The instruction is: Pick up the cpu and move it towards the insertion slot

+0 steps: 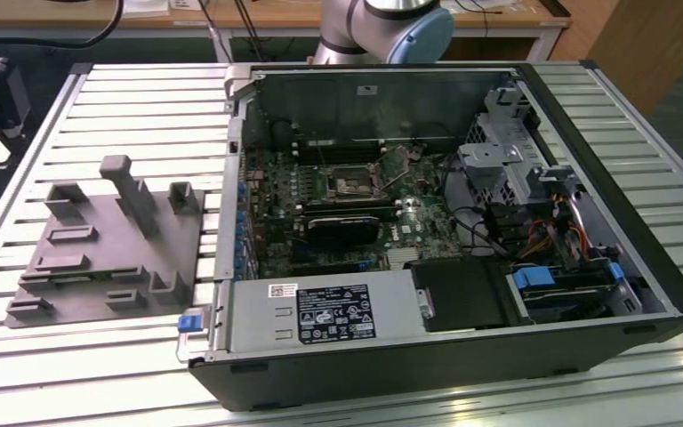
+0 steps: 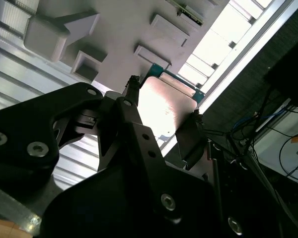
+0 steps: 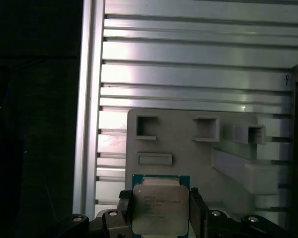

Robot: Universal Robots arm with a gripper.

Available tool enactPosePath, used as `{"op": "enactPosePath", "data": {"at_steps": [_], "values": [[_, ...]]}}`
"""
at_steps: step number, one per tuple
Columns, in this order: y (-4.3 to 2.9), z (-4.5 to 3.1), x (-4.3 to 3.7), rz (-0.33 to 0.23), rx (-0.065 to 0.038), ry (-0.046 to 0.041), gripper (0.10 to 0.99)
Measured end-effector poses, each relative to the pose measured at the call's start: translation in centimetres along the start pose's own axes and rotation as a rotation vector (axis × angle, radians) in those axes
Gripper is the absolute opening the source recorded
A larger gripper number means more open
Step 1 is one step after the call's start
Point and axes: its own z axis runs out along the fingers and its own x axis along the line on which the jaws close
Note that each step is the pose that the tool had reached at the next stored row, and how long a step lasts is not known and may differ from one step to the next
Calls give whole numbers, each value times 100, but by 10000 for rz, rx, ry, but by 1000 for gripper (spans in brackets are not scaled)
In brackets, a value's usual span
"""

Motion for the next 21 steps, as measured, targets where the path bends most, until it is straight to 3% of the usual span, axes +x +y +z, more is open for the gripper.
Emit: {"op": "enactPosePath", "data": {"at_steps": [21], "values": [[45, -195, -2, 0, 82, 2, 545]]}}
